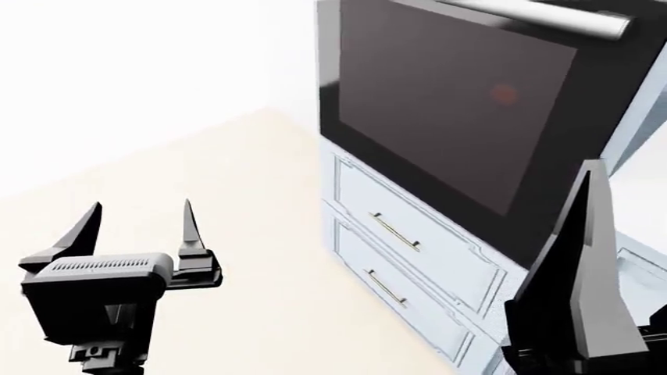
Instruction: Open the oven door
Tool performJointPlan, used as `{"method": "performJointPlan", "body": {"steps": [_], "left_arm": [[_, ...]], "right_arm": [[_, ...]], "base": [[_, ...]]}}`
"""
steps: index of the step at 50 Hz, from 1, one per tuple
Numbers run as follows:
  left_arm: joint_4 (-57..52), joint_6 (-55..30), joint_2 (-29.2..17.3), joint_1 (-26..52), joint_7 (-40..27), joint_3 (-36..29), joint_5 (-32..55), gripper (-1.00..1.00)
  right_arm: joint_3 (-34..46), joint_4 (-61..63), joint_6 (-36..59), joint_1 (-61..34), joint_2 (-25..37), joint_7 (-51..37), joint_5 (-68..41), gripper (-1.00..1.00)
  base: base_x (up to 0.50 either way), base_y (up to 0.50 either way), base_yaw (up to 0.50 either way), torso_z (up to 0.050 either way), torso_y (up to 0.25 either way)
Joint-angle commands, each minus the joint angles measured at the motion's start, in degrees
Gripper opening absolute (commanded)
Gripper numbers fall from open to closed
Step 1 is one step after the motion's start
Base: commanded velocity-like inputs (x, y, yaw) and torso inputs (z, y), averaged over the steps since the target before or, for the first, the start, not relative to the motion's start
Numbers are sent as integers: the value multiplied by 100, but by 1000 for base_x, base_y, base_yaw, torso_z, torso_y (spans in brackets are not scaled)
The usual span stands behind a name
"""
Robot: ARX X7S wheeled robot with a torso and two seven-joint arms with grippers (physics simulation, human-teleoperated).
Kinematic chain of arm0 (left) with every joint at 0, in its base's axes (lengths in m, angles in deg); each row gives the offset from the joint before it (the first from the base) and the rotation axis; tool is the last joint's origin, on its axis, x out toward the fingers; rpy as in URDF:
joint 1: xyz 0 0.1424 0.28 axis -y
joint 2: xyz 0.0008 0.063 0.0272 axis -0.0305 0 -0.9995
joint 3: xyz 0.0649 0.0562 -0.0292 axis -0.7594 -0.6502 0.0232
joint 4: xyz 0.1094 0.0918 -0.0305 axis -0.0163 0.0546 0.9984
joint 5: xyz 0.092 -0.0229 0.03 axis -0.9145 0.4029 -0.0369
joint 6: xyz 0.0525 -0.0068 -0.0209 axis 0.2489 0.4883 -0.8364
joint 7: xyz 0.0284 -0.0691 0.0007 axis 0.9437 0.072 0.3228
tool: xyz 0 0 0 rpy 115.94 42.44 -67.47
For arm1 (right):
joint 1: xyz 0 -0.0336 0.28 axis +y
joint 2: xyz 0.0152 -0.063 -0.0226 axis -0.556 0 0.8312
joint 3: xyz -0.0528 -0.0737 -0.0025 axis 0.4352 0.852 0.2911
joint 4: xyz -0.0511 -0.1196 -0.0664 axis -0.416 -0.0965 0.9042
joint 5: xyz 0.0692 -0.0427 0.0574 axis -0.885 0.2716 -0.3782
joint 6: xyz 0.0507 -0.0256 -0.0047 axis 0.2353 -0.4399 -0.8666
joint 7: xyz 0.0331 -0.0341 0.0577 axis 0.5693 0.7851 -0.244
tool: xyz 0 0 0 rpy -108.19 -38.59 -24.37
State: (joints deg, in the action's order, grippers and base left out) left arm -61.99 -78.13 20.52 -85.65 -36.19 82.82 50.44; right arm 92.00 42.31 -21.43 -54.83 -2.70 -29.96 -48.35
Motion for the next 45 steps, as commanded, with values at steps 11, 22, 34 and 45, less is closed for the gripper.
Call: {"method": "performJointPlan", "body": {"steps": [11, 22, 34, 45], "left_arm": [[-39, 21, -47, -49, -30, 8, 50, 100], [-77, 33, -79, -100, -48, 30, 78, 100], [-56, 52, -89, -92, -66, 9, 83, 100], [40, 50, -70, 15, -83, -65, 62, 100]], "right_arm": [[39, 36, -27, 32, 26, -42, 37, 100], [29, 40, -90, 74, 48, -81, 55, 100], [50, -26, -158, 23, 56, -100, 37, 100], [105, -42, -133, -28, 85, -108, 16, 100]], "base": [[401, -300, 0, 0, 0], [476, -114, 0, 0, 0], [350, 200, 0, 0, 0], [249, 219, 0, 0, 1]]}}
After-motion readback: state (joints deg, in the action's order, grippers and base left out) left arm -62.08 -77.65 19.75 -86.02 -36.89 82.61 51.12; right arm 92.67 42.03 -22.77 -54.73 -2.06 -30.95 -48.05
